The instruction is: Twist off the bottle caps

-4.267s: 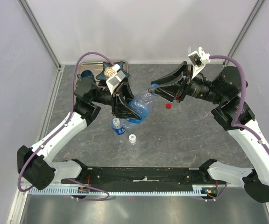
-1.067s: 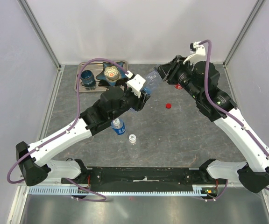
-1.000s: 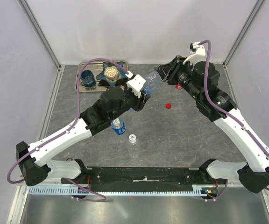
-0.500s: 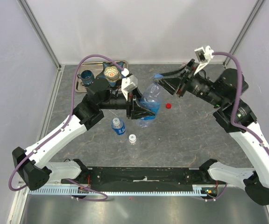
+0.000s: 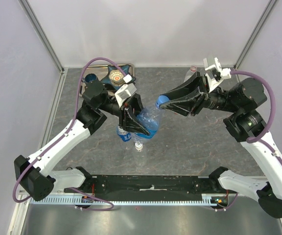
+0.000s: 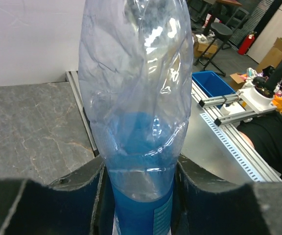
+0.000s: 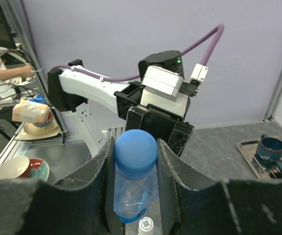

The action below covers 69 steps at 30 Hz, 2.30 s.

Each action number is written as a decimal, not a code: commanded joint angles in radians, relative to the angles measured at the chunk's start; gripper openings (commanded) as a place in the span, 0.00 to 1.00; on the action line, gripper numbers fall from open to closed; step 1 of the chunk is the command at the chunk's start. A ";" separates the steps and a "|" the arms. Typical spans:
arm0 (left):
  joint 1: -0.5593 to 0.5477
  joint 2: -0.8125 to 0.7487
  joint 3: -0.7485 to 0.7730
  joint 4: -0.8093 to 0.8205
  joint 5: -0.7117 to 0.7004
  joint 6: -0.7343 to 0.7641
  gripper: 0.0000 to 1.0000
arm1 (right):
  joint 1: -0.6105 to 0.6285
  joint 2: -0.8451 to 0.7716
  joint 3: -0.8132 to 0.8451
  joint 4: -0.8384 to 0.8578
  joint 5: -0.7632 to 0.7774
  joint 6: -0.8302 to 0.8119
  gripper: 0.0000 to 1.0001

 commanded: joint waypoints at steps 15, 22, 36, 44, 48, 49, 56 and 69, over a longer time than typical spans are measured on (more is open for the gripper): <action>0.044 0.043 0.013 0.009 0.038 -0.048 0.46 | 0.015 -0.047 -0.002 0.177 -0.094 0.100 0.00; 0.053 0.022 0.036 -0.132 -0.079 0.078 0.47 | 0.015 -0.078 0.102 -0.132 0.672 -0.081 0.00; 0.068 -0.240 -0.065 -0.172 -0.655 0.213 0.48 | -0.029 -0.063 -0.556 -0.385 1.528 0.192 0.00; 0.068 -0.349 -0.141 -0.195 -0.765 0.239 0.47 | -0.195 0.221 -0.668 -0.237 1.318 0.315 0.00; 0.068 -0.386 -0.164 -0.209 -0.781 0.250 0.47 | -0.273 0.338 -0.633 -0.164 1.237 0.318 0.00; 0.068 -0.395 -0.167 -0.212 -0.785 0.254 0.47 | -0.282 0.364 -0.619 -0.160 1.231 0.312 0.00; 0.068 -0.403 -0.191 -0.225 -0.774 0.257 0.47 | -0.327 0.589 -0.516 -0.147 1.214 0.297 0.00; 0.068 -0.408 -0.213 -0.226 -0.791 0.267 0.47 | -0.327 0.694 -0.489 -0.151 1.175 0.286 0.17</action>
